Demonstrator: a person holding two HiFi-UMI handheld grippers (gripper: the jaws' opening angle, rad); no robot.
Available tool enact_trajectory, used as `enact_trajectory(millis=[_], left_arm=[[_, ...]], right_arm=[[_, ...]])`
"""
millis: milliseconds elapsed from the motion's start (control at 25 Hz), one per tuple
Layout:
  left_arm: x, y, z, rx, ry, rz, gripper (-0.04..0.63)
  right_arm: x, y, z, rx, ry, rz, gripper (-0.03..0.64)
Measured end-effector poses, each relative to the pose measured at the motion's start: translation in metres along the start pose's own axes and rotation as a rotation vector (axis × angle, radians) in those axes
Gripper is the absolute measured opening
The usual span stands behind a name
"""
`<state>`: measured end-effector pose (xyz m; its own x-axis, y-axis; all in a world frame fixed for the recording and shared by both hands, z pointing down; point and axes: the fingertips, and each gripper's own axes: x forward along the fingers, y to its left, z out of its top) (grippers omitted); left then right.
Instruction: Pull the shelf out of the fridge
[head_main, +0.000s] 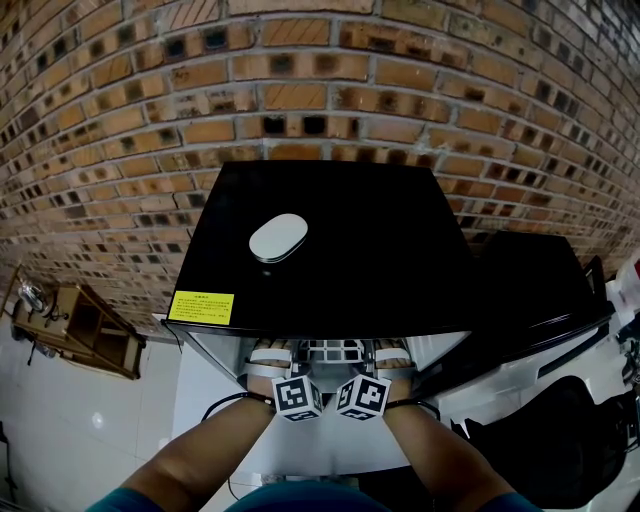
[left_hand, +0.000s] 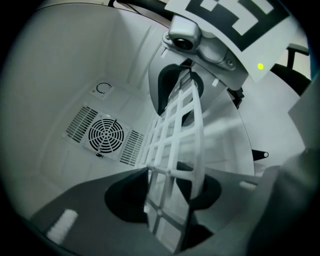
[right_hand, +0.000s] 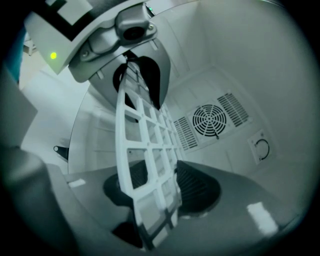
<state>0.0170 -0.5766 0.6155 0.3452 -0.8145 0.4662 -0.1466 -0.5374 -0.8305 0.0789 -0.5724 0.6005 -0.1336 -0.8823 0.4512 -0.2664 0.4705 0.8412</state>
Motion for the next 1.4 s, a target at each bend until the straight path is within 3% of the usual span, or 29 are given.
enact_trajectory(millis=[880,1400], left_arm=[[-0.043,-0.023,0.008,0.01,0.008,-0.001,0.147],[-0.074,-0.04,0.013,0.037,0.08,0.008,0.123]], right_arm=[[-0.043,0.025,0.002,-0.005,-0.003,0.009,0.169],[-0.079,0.041,0.004,-0.034,-0.05,0.072,0.172]])
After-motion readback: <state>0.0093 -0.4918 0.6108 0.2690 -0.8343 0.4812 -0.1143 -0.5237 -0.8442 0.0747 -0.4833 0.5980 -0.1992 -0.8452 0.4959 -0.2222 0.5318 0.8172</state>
